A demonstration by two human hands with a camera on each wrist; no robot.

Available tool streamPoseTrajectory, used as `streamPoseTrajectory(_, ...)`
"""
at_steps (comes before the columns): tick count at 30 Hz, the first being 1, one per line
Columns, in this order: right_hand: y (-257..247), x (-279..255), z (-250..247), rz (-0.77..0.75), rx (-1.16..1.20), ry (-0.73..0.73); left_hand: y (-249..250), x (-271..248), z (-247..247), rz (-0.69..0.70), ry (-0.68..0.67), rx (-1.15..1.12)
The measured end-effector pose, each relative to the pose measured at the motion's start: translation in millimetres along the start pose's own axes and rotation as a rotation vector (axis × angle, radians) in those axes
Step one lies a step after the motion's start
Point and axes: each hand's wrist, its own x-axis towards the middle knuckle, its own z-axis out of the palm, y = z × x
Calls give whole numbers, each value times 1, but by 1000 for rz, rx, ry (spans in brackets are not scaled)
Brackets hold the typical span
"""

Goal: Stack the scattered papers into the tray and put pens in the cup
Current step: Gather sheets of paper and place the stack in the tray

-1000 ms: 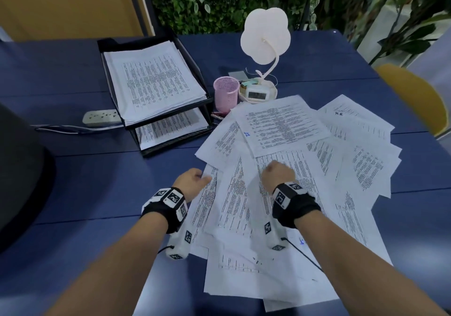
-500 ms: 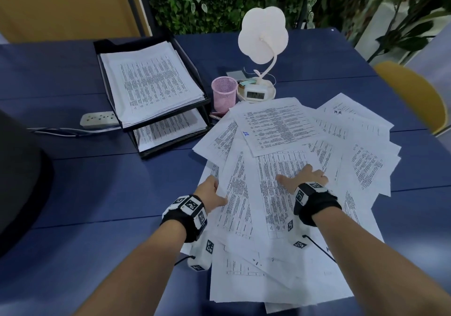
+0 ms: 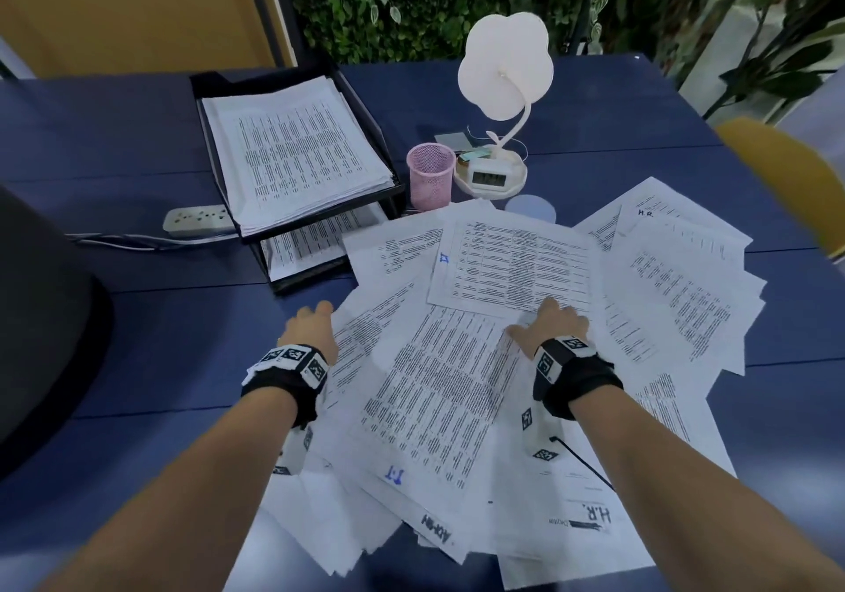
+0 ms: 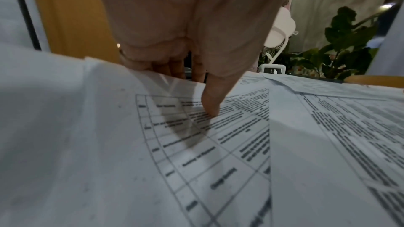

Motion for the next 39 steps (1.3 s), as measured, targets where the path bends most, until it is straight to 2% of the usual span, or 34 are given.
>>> streamPoseTrajectory(3, -1, 0, 2, -4, -50, -37, -1, -2, 5, -34, 31, 13)
streamPoseTrajectory(7, -2, -1, 6, -10, -48, -17, 0, -1, 2, 170, 245, -141)
streamPoseTrajectory(9, -6, -2, 5, -60, -50, 33, -3, -2, -2, 233, 208, -337)
streamPoseTrajectory(12, -17, -6, 4, -199, -46, 121, -7, -4, -10, 208, 202, -608)
streamPoseTrajectory(14, -25, -4, 3, -272, 14, 156, -9, -3, -14, 184, 173, -697)
streamPoseTrajectory(17, -36, 0, -9, -350, 45, 191, -13, 5, -14, 169, 43, -556)
streamPoseTrajectory(21, -46, -9, -18, -448, 157, 266, -20, 15, -6, 37, -35, -356)
streamPoseTrajectory(23, -49, -16, -15, -562, 131, 159, -25, 17, 1, -26, -62, -354)
streamPoseTrajectory(26, -50, -22, -5, -690, -139, -123, -33, 21, 9, -49, -132, -429)
streamPoseTrajectory(28, -47, -21, 3, -728, -182, -228, -34, 23, 9, -121, -196, -700)
streamPoseTrajectory(30, -46, -21, 10, -754, -105, -291, -32, 22, 6, -291, -256, -1056)
streamPoseTrajectory(32, -47, -24, 21, -808, -90, -351, -30, 23, 2, -350, -290, -1155)
streamPoseTrajectory(33, -48, -26, 26, -838, -116, -372, -29, 23, 0, -340, -295, -1112)
streamPoseTrajectory(36, -51, -31, 31, -867, -176, -418, -27, 23, 2, -205, -222, -729)
streamPoseTrajectory(37, -52, -33, 29, -853, -158, -440, -25, 22, 4, -167, -195, -666)
streamPoseTrajectory(39, -52, -35, 21, -783, -12, -444, -17, 18, 8, -112, -138, -710)
